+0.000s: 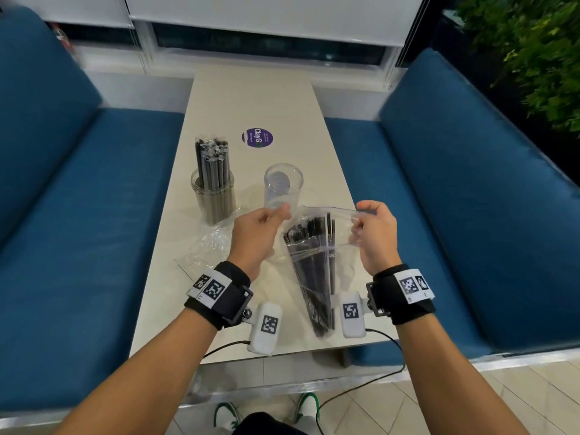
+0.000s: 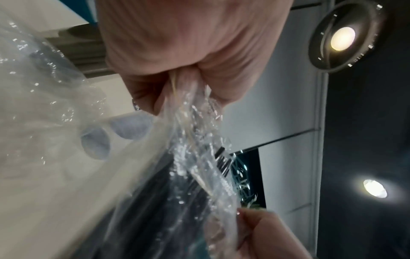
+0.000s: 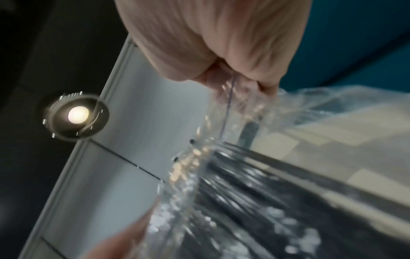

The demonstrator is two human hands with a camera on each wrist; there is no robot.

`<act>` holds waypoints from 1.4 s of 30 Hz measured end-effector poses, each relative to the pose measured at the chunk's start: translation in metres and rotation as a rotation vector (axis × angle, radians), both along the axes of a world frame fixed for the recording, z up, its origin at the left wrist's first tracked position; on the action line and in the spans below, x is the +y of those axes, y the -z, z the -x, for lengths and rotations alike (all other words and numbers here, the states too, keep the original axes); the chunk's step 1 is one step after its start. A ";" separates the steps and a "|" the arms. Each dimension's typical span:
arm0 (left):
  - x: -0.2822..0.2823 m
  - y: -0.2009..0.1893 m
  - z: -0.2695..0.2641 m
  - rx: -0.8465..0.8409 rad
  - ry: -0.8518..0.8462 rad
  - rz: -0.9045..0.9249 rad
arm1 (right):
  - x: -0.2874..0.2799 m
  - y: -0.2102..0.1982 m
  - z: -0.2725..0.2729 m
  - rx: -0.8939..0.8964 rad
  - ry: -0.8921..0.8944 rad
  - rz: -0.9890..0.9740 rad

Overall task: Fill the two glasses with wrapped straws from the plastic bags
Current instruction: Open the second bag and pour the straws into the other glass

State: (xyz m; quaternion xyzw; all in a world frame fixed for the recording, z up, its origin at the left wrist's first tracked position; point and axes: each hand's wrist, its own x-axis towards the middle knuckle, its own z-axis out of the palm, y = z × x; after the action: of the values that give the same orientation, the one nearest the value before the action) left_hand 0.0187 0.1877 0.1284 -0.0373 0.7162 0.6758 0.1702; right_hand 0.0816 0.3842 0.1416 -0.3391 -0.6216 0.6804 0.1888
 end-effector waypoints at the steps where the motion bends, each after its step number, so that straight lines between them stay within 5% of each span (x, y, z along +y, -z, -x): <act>1: 0.001 0.000 -0.001 0.029 0.011 0.004 | 0.000 0.001 0.000 -0.006 0.000 -0.013; 7: 0.001 0.009 -0.005 0.047 0.116 0.097 | -0.012 -0.006 0.001 0.080 -0.176 0.253; 10: 0.004 0.008 -0.007 -0.065 0.148 -0.044 | -0.017 -0.005 -0.002 0.160 -0.301 0.248; 16: 0.002 -0.002 -0.005 -0.285 0.036 -0.299 | -0.012 0.010 -0.021 0.102 -0.618 -0.179; 20: -0.003 -0.004 -0.001 -0.342 -0.006 -0.342 | -0.008 0.020 -0.032 -0.194 -0.853 -0.613; 29: 0.003 -0.007 0.011 -0.125 0.089 -0.025 | -0.015 0.038 -0.028 -0.064 -0.808 -0.476; 36: 0.002 -0.011 0.016 -0.210 0.054 -0.064 | -0.011 0.025 -0.027 0.038 -0.830 -0.355; 42: 0.006 -0.002 0.007 0.095 0.095 -0.087 | -0.004 0.029 -0.018 0.075 -0.516 -0.091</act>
State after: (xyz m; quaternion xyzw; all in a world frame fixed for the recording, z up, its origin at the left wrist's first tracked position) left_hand 0.0114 0.1933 0.1304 0.0361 0.6943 0.6985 0.1694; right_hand 0.0998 0.3800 0.1123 -0.1354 -0.7099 0.6895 0.0469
